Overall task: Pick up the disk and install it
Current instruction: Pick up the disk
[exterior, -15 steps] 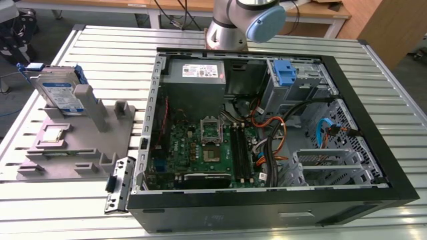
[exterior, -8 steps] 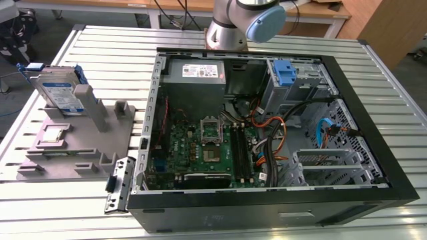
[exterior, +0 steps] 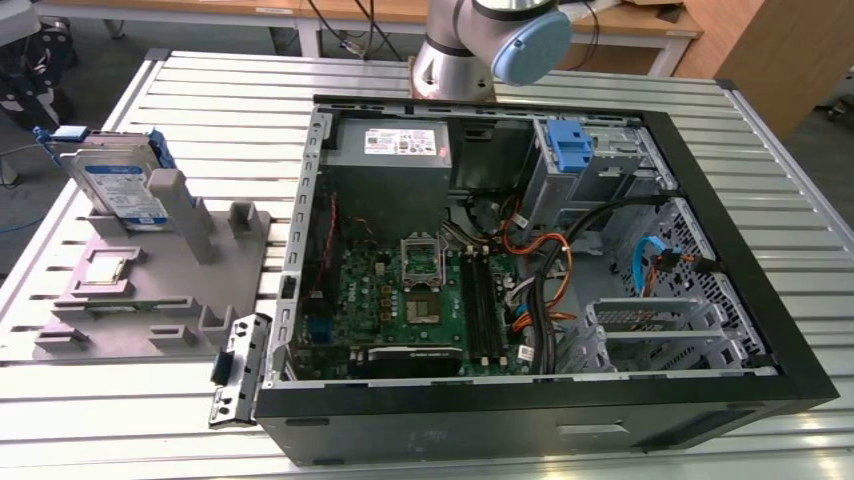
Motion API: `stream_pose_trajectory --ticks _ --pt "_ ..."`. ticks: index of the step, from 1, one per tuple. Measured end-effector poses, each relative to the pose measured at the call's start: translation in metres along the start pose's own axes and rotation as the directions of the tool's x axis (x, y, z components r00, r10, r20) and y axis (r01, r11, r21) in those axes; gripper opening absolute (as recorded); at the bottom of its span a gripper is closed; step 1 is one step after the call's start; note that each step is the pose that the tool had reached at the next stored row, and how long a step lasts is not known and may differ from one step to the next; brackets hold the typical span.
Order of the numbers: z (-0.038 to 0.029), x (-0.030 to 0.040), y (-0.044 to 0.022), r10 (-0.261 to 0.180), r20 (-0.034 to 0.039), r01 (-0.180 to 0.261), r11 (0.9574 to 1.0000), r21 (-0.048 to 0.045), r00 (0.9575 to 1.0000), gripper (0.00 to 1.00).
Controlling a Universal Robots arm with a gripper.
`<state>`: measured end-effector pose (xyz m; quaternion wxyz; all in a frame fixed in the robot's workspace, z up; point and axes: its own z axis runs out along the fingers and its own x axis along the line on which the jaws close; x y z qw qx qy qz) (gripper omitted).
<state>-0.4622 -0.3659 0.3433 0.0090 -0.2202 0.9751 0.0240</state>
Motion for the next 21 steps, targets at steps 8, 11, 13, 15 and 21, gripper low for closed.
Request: stream_pose_trajectory --ticks 8,11,13,15,21 --pt "0.0003 0.0 0.0 -0.097 -0.0037 0.097 0.9953 -0.0032 0.9953 0.11" --pt "0.0004 -0.0001 -0.0001 -0.138 -0.0053 0.138 0.9904 -0.0047 0.9904 0.11" --pt "0.0006 -0.0003 -0.0002 -0.159 -0.006 0.159 0.9872 -0.0057 0.9872 0.11" --pt "0.0008 -0.0008 -0.0004 -0.177 -0.0066 0.177 0.9841 -0.0066 0.9841 0.11" --pt "0.0017 -0.005 -0.0025 -0.22 -0.0082 0.22 0.9755 -0.0082 0.9755 0.11"
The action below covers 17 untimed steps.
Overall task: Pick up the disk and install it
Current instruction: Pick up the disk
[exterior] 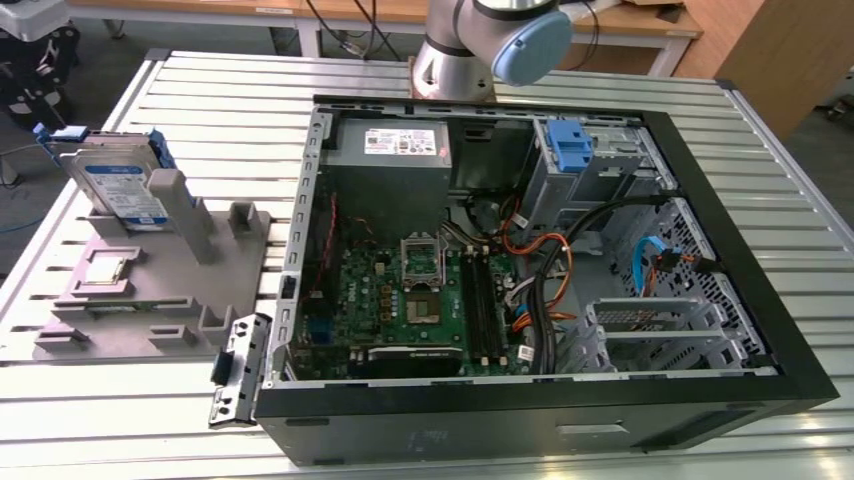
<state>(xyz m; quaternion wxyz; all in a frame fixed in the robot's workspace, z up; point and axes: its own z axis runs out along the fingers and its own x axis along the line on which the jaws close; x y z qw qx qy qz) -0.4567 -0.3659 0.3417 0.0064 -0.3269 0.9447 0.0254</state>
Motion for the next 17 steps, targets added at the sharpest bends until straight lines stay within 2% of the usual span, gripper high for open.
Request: stream_pose_trajectory --ticks 9,17 --pt "0.0013 -0.0093 -0.0074 -0.05 -0.0022 0.05 0.9988 -0.0016 0.9988 0.11" --pt "0.0022 -0.0144 -0.0114 -0.109 -0.0049 0.109 0.9941 -0.0037 0.9941 0.11"
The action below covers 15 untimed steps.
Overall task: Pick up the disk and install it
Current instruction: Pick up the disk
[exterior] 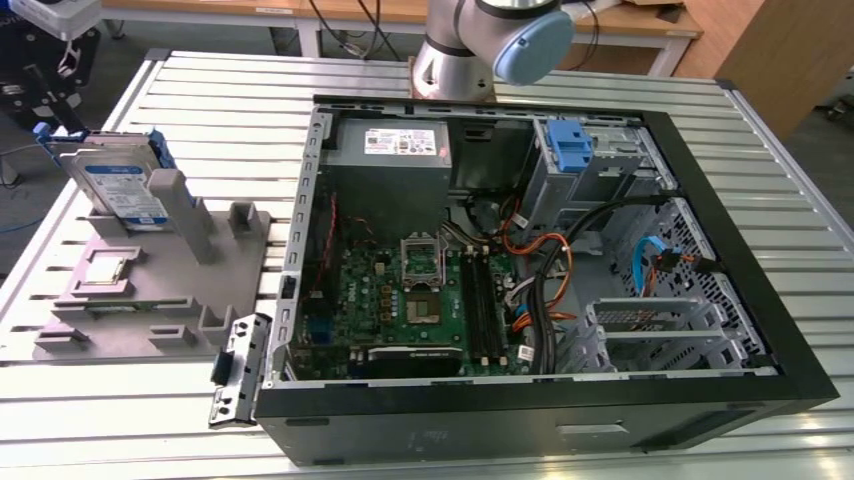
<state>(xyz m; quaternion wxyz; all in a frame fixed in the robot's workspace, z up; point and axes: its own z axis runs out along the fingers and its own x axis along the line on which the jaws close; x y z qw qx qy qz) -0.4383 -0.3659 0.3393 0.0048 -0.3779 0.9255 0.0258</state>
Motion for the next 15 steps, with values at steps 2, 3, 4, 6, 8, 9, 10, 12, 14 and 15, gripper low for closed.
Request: stream_pose_trajectory --ticks 2,3,4,6,8,9,10,12,14,15 --pt "0.0004 -0.0007 -0.0007 -0.017 -0.0009 0.017 0.9999 -0.0006 0.9999 0.11" --pt "0.0006 -0.001 -0.0011 -0.026 -0.0013 0.026 0.9997 -0.0009 0.9997 0.11" --pt "0.0009 -0.0013 -0.0014 -0.035 -0.0017 0.035 0.9994 -0.0012 0.9994 0.11" --pt "0.0013 -0.0017 -0.0018 -0.056 -0.0025 0.056 0.9984 -0.0018 0.9984 0.11" --pt "0.0016 -0.0019 -0.002 -0.079 -0.0036 0.079 0.9969 -0.0025 0.9969 0.11" --pt "0.0018 -0.002 -0.0021 -0.091 -0.004 0.091 0.9959 -0.0029 0.9959 0.11" --pt "0.0019 -0.002 -0.0022 -0.103 -0.0045 0.103 0.9947 -0.0032 0.9947 0.11" --pt "0.0021 -0.0021 -0.0022 -0.129 -0.0057 0.129 0.9916 -0.0042 0.9916 0.11" --pt "0.0024 -0.0021 -0.0022 -0.158 -0.007 0.158 0.9874 -0.0052 0.9874 0.11" --pt "0.0025 -0.0021 -0.0022 -0.173 -0.0075 0.173 0.9849 -0.0058 0.9849 0.11"
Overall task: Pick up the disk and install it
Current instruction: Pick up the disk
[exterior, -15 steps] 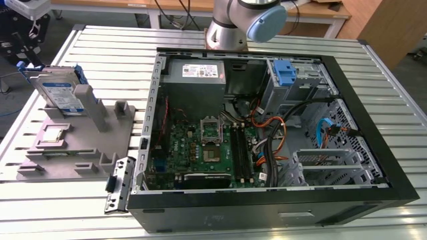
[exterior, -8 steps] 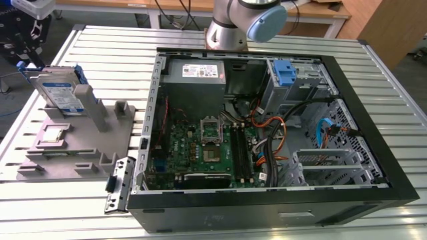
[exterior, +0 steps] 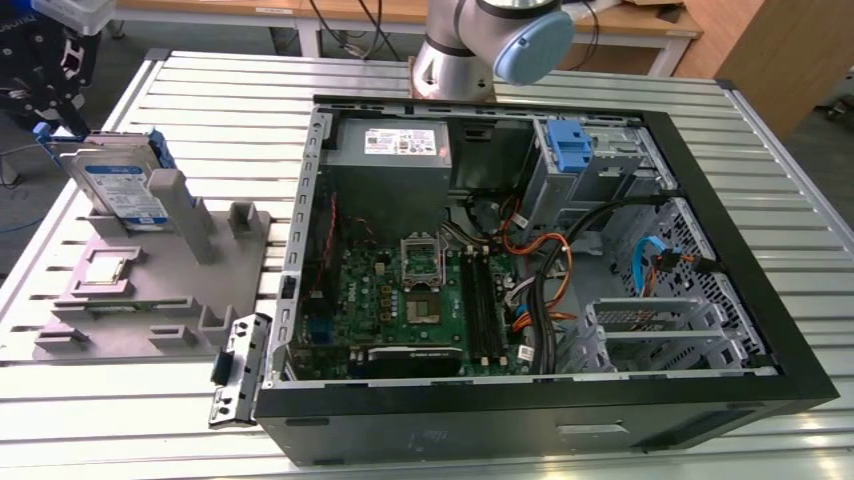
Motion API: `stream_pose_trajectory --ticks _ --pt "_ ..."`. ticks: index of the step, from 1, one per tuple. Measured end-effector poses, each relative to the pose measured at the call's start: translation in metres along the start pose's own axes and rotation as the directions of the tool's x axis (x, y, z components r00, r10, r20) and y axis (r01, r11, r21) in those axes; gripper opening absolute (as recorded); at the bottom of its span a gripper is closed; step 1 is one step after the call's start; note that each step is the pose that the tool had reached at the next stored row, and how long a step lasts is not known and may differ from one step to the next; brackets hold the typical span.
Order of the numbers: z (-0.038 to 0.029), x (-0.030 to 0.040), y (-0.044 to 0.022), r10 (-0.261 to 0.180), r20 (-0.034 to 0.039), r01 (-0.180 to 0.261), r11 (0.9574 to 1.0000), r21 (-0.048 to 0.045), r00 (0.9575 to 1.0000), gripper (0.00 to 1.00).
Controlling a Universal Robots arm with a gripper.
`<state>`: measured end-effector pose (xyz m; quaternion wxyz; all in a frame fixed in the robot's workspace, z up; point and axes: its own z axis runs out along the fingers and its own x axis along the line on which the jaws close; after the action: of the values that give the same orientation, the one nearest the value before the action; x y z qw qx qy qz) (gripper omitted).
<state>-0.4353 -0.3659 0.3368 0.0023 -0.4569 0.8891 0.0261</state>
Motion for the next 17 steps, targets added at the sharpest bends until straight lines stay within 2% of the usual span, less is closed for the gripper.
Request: stream_pose_trajectory --ticks 5,9,11,13,17 --pt "0.0008 0.0 -0.0001 -0.075 -0.0035 0.075 0.9972 -0.0021 0.9972 0.11" --pt "0.002 0.0001 -0.0001 -0.131 -0.009 0.131 0.9913 -0.0021 0.9913 0.11" --pt "0.0026 0.0001 -0.0001 -0.153 -0.0147 0.153 0.9882 -0.0005 0.9881 0.11" --pt "0.0026 -0.0002 -0.0006 -0.158 -0.0184 0.158 0.9874 0.0008 0.9872 0.11" --pt "0.0025 -0.0003 -0.0006 -0.158 -0.0186 0.158 0.9874 0.0008 0.9872 0.11"
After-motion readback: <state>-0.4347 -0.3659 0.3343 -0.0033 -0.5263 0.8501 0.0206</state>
